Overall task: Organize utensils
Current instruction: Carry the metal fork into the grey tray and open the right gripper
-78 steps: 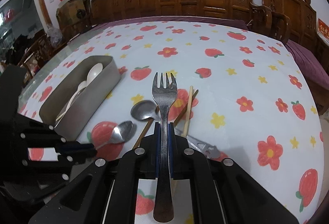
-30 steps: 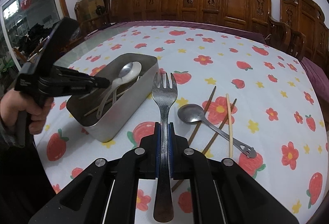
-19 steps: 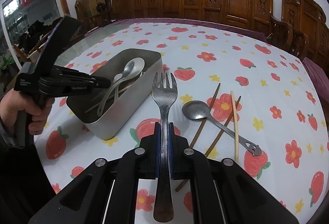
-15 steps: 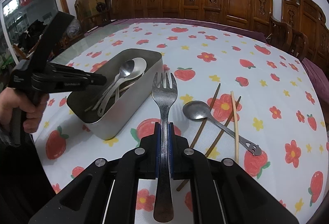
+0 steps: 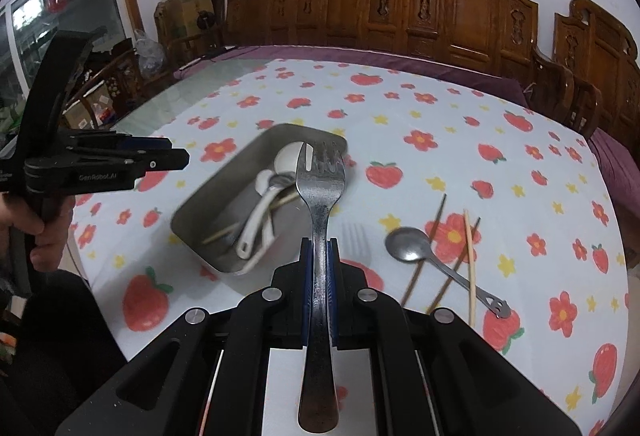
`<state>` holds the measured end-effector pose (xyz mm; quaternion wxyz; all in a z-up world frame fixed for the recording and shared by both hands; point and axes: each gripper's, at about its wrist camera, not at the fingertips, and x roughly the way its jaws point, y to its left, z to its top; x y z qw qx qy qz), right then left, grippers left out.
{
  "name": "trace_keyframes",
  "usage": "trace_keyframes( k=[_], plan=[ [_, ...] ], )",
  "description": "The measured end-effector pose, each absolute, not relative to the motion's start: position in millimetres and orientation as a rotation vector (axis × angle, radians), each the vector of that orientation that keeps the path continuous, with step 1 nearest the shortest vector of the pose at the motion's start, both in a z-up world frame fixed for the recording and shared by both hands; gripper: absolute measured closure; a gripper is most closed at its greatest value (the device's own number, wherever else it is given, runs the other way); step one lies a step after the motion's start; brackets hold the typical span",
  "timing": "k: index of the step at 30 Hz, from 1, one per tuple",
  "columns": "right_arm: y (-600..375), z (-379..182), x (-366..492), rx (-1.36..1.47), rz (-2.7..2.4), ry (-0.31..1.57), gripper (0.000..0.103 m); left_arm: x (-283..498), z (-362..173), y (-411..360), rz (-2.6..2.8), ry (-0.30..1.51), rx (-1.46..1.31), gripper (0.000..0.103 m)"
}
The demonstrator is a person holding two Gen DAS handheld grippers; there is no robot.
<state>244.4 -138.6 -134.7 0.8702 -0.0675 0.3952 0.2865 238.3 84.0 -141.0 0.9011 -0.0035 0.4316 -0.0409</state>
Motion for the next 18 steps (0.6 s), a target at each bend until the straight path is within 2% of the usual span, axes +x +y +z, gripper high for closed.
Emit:
trace_keyframes(
  k=[1, 7, 18],
  plan=[
    [-133.6, -131.6, 244.9, -0.142, 0.602, 0.828, 0.095, 235.8, -138.2, 86.1, -0.088, 0.879, -0.012, 0.031],
    [-108.1, -123.1, 253.5, -0.129, 0.615, 0.853, 0.095, 231.6, -128.0, 103.4, -0.064, 0.871, -0.011, 0.015],
    [-65.8, -138.1, 290.4, -0.117, 0.637, 0.915, 0.095, 242.1, -133.0, 130.6, -0.040, 0.886, -0.011, 0.014]
  ],
)
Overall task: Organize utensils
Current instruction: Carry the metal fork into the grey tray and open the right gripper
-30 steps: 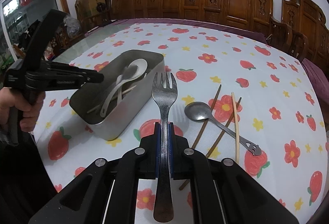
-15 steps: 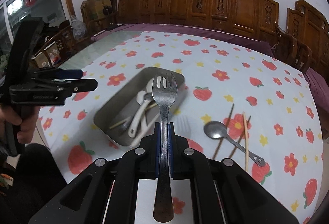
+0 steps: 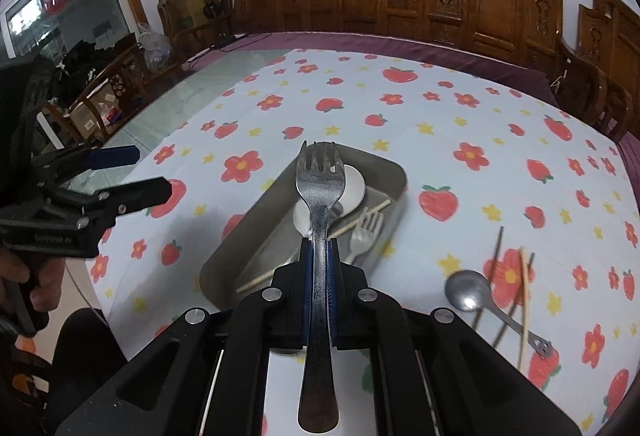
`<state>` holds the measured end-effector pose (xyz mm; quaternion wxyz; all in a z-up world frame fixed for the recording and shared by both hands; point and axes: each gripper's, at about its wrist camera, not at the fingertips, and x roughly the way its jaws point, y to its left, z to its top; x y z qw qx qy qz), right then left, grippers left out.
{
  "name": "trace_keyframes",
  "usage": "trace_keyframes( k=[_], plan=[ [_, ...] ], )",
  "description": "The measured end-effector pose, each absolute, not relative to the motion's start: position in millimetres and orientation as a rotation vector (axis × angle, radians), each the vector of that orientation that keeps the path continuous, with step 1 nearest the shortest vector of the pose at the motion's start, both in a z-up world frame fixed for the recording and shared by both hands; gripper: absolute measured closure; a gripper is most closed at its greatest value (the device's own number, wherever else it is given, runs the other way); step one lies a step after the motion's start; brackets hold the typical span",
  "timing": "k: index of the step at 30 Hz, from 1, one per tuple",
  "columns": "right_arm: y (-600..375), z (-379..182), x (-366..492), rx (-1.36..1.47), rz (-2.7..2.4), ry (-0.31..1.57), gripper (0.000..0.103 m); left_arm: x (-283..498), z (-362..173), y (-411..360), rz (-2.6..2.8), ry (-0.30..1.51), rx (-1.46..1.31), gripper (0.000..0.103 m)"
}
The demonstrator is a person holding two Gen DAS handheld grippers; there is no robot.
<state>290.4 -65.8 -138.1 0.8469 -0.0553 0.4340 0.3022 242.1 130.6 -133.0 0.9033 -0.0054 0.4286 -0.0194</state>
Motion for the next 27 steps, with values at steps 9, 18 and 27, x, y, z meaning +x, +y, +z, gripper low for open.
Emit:
trace_keyframes(
  k=[9, 18, 27],
  plan=[
    [-27.3, -167.9, 314.7, -0.119, 0.615, 0.986, 0.095, 236.6, -124.0, 134.5, -0.054, 0.849, 0.010, 0.014],
    [-3.4, -198.7, 333.3, -0.095, 0.575, 1.059, 0.095, 228.3, -107.8, 141.9, -0.066, 0.816, 0.015, 0.014],
    [4.0, -213.8, 340.1, -0.036, 0.569, 1.121, 0.094, 226.8, -107.2, 148.7, -0.057, 0.816, 0.007, 0.014]
  ],
)
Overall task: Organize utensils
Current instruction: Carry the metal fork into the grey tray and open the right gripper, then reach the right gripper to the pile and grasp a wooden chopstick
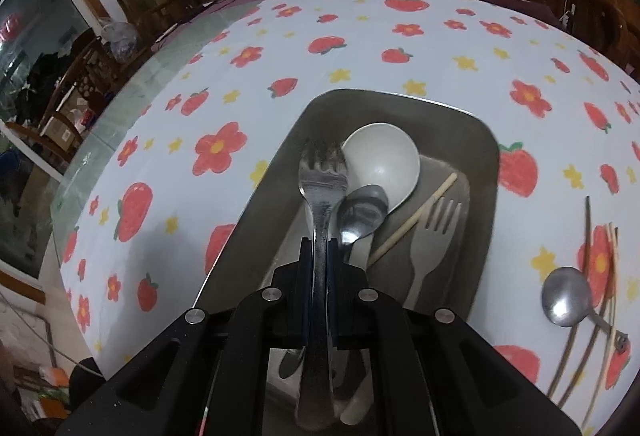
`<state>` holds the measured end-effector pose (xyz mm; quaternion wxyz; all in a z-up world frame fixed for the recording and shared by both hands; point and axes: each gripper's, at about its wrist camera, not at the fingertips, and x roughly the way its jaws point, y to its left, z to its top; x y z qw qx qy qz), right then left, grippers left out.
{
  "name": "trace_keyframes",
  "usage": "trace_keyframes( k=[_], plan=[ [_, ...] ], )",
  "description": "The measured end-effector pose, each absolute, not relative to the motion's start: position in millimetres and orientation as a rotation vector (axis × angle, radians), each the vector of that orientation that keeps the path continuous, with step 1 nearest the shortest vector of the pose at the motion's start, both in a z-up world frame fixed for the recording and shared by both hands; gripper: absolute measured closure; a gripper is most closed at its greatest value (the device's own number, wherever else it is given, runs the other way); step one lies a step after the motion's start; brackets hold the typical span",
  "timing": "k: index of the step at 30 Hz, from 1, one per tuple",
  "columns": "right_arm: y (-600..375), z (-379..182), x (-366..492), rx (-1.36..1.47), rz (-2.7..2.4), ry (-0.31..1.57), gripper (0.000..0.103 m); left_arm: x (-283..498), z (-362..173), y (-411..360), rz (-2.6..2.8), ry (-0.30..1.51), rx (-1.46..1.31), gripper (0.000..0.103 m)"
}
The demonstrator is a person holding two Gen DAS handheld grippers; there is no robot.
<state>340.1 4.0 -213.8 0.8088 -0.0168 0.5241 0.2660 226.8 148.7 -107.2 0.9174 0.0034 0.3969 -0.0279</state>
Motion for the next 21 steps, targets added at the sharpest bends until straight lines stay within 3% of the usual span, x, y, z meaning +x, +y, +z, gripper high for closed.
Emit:
trace_keyframes(
  k=[9, 21],
  plan=[
    [-18.8, -182.1, 328.6, -0.011, 0.659, 1.021, 0.091, 223.8, -107.4, 139.3, -0.050, 0.820, 0.025, 0.014],
    [-143.8, -133.4, 286.1, -0.060, 0.577, 0.881, 0.091, 229.3, -114.6, 73.3, -0.142, 0.826, 0.031, 0.014]
  ],
)
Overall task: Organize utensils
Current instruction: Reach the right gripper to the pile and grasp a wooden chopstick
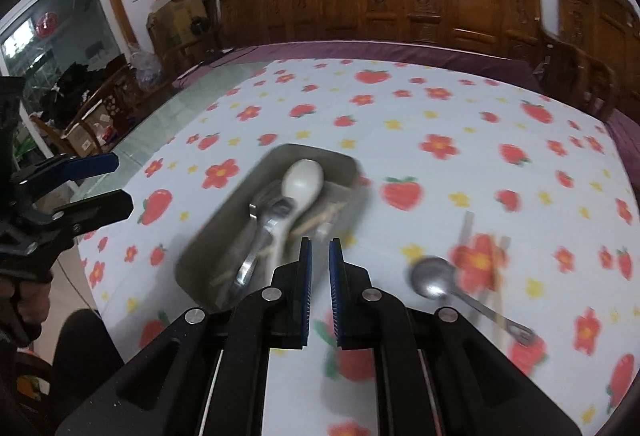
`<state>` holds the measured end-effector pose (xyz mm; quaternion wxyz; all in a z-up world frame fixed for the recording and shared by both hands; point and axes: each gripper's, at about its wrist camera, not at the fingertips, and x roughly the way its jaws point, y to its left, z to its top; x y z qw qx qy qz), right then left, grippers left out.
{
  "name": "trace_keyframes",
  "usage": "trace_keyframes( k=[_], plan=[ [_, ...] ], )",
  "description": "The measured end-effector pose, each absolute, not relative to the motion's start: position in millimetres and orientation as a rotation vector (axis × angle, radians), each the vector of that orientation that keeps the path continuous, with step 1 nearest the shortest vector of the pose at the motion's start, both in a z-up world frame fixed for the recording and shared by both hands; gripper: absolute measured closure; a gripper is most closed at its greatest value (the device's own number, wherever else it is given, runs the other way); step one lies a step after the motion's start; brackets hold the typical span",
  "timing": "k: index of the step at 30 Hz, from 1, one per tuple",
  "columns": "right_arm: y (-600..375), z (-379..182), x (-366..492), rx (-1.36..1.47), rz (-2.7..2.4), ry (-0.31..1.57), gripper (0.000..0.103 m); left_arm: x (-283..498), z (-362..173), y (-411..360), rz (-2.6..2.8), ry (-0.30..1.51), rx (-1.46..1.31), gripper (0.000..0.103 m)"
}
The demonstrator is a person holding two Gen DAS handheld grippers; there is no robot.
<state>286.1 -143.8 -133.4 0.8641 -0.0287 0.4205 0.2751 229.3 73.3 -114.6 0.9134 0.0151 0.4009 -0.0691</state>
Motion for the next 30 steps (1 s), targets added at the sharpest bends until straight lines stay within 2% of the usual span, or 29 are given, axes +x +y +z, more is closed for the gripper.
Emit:
trace_keyframes(
  k=[5, 8, 23, 30],
  plan=[
    [-189.5, -135.6, 278.6, -0.085, 0.503, 0.876, 0.091, 233.6, -123.4, 48.2, -0.172, 0.843, 0.036, 0.014],
    [-214.1, -143.3, 274.2, -0.096, 0.457, 0.880, 0.080, 235.4, -129.6, 33.8, -0.190, 0.855, 0.031, 0.014],
    [-254.7, -229.0, 299.8, -0.153, 0.368, 1.058, 0.081, 245.8, -158.0, -22.0, -0.246, 0.913, 0.004, 0.014],
    [-248.7, -239.7, 313.2, -0.168, 0.361, 1.061, 0.081, 251.2, -171.7, -40.3, -0.247, 0.947, 0.017, 0.014]
  ],
)
